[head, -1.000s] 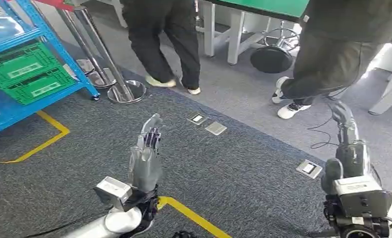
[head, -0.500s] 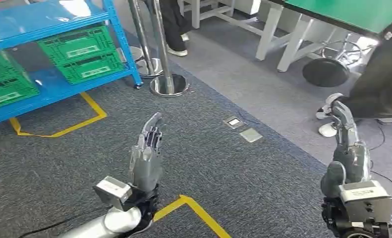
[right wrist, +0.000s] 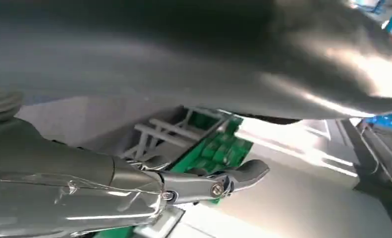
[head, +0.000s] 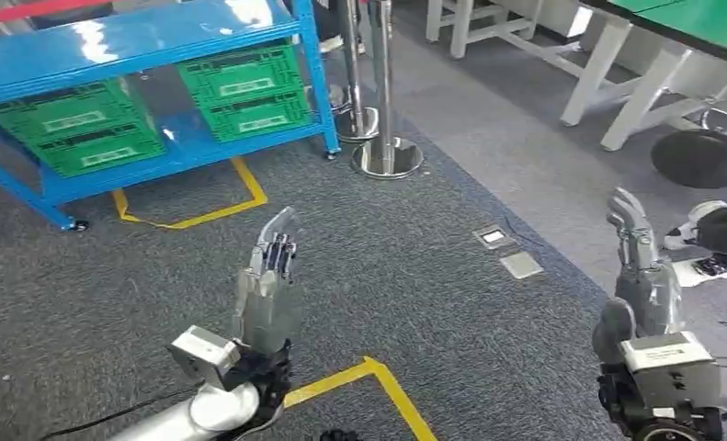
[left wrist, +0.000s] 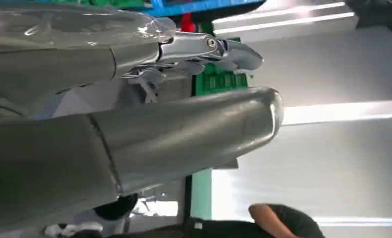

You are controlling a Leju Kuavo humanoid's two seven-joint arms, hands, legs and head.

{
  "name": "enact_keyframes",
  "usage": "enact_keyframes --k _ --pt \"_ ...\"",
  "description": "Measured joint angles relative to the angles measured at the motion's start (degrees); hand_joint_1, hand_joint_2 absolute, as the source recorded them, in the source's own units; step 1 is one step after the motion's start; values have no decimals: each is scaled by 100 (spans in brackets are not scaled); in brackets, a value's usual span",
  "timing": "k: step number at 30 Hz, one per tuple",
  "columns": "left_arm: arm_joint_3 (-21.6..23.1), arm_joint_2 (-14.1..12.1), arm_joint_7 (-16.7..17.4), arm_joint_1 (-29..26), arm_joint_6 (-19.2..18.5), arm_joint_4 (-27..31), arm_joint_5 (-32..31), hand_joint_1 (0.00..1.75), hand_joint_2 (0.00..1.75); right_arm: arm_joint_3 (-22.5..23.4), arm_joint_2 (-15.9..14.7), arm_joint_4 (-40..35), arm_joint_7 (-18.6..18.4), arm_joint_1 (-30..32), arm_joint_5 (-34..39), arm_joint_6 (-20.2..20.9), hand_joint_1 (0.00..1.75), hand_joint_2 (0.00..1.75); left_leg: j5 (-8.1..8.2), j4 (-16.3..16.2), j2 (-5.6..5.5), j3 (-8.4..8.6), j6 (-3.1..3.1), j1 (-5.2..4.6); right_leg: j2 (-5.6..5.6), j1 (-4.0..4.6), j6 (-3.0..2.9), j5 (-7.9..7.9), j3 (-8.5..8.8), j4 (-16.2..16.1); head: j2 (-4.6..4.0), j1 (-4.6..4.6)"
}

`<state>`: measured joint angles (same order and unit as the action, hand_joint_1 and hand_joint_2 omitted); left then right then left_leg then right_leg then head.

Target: Take the parts from the cabinet and place them on the table.

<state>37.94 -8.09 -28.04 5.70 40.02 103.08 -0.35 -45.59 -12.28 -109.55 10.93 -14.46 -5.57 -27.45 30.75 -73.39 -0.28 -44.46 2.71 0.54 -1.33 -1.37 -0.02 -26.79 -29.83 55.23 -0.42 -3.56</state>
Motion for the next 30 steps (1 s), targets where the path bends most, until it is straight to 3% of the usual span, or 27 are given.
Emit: enact_keyframes --k 1,2,4,5,6,10,11,12,13,15,16,17,18,19,20,21,22,25,26,27,28,30 --pt "0 -2 2 -2 0 0 0 0 0 -2 0 0 -2 0 0 -2 0 0 8 -131 0 -58 0 0 -72 5 -2 0 -4 0 0 -2" --pt "0 -13 4 -2 0 0 11 0 0 -13 2 0 -2 -1 0 -2 0 0 -132 39 1 51 -10 -1 -164 14 -2 0 -2 0 0 -11" --pt "0 -13 4 -1 0 0 11 0 0 -17 2 0 -4 -3 0 -4 0 0 -573 1045 76 653 -65 -10 -307 30 4 -10 16 0 0 -9" --pt "0 -15 4 1 0 2 11 0 0 -18 2 0 -4 -7 0 -7 0 0 -735 1621 295 1016 -115 -38 -358 43 9 -18 36 0 0 -11" --pt "0 -17 4 14 0 2 15 0 0 -20 2 -2 -2 -6 0 -7 0 0 -665 1864 545 1131 -198 -100 -398 81 36 -38 40 2 0 -2" --pt "-2 -17 0 25 0 2 39 0 0 -22 2 0 -4 -13 0 -7 0 0 -734 1900 259 1108 -290 -115 -616 85 141 -68 111 -32 0 26" --pt "-2 -11 -6 21 0 2 46 0 0 -20 2 0 -4 -12 0 -9 0 0 -776 1953 203 1147 -332 -49 -396 45 198 -126 59 22 0 33" --pt "-2 -13 -15 38 0 0 52 0 0 -18 2 -2 4 -7 0 -17 0 0 -787 1962 148 1148 -362 -38 -96 40 212 -295 -5 231 0 57" --pt "-2 -2 -17 44 0 0 61 0 0 -17 2 0 5 -5 0 -24 0 0 -796 1961 92 1143 -378 -38 44 42 219 -530 -180 641 0 96" --pt "-2 9 -18 43 0 -6 89 0 0 -20 2 7 4 50 0 -24 0 0 -798 1956 -67 1133 -383 -40 109 41 234 -950 -655 1674 0 109" --pt "-2 9 -18 42 0 -13 96 0 0 -22 2 11 4 73 2 -24 0 0 -799 1954 -147 1135 -383 -40 109 39 237 -968 -773 1904 0 112" --pt "-2 9 -18 41 0 -15 98 0 0 -20 2 15 4 80 2 -24 0 0 -799 1951 -235 1144 -382 -36 110 32 233 -836 -757 1830 0 114" --pt "-2 11 -18 41 0 -17 101 0 0 -20 0 17 4 76 9 -24 0 0 -798 1946 -327 1153 -379 -32 123 22 225 -599 -628 1507 0 125" --pt "-2 13 -18 42 0 -17 103 0 0 -20 2 17 7 75 11 -24 0 0 -794 1940 -411 1167 -370 -24 157 16 210 -304 -405 1013 0 122" --pt "-2 18 -18 42 0 -17 103 0 0 -20 0 17 4 75 11 -24 0 0 -785 1924 -488 1178 -352 -18 300 6 198 -7 -159 429 0 129" --pt "-2 17 -20 44 0 -20 103 0 0 -17 0 22 7 77 11 -24 0 0 -786 1919 -548 1141 -321 -11 721 -38 180 -11 -32 148 0 138" --pt "0 17 -18 59 0 -22 109 0 0 -15 0 22 7 81 11 -24 0 0 -804 1860 -637 1077 -275 -30 786 -55 174 -26 -3 -10 0 142" --pt "-2 15 -22 51 0 -26 109 0 0 -20 2 22 7 88 11 -24 0 0 -899 1917 -856 992 -135 18 593 11 112 -8 6 29 0 133" --pt "-2 9 -24 51 0 -26 109 0 0 -20 2 22 9 71 11 -22 0 0 -869 1895 -745 976 -117 5 479 -58 63 23 41 -32 0 136" --pt "-2 7 -33 62 0 -26 111 0 0 -13 2 22 7 72 11 -22 0 0 -765 1747 -338 907 -88 -43 400 -43 28 33 53 -47 0 103" --pt "-2 4 -37 77 0 -28 122 0 0 -15 2 22 26 72 11 -22 0 0 -536 1341 -118 694 -63 -33 299 -23 -16 33 47 -50 0 39" --pt "-2 7 -61 74 0 -31 153 0 0 -13 0 26 41 79 17 4 0 0 -156 409 -21 225 -28 -9 121 10 -28 24 39 -49 0 46"
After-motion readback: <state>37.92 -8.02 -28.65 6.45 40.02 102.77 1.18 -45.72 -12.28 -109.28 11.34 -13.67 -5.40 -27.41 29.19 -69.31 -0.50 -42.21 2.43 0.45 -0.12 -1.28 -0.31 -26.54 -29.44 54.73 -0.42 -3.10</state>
